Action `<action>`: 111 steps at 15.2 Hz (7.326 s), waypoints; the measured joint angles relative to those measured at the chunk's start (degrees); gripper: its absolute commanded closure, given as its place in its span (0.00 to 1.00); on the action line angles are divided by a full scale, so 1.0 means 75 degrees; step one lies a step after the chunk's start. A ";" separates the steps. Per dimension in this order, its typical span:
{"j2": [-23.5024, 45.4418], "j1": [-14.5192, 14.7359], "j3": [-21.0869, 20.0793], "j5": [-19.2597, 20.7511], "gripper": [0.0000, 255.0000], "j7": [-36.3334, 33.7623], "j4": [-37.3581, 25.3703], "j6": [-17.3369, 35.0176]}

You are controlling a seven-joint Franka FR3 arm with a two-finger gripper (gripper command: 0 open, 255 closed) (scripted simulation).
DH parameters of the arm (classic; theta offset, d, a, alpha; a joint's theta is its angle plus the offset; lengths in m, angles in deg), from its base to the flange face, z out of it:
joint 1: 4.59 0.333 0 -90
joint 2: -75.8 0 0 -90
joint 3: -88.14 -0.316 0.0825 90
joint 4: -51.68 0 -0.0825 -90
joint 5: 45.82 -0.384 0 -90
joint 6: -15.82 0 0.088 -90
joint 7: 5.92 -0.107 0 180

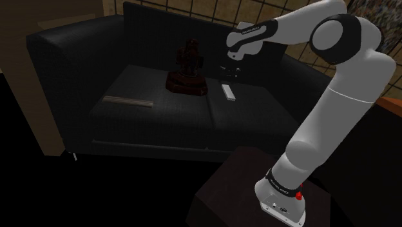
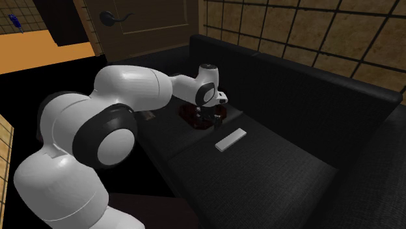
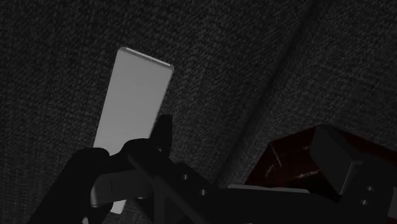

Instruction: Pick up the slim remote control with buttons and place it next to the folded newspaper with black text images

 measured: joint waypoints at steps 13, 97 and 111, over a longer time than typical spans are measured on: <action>0.2855 -0.1031 0.0444 -0.0701 0.00 0.0548 -0.2489 0.0045; 0.1802 0.3013 -0.1553 0.0396 1.00 -0.5840 -0.2032 -0.0403; 0.1695 0.3006 -0.1628 0.0405 1.00 -0.5866 -0.1483 0.0980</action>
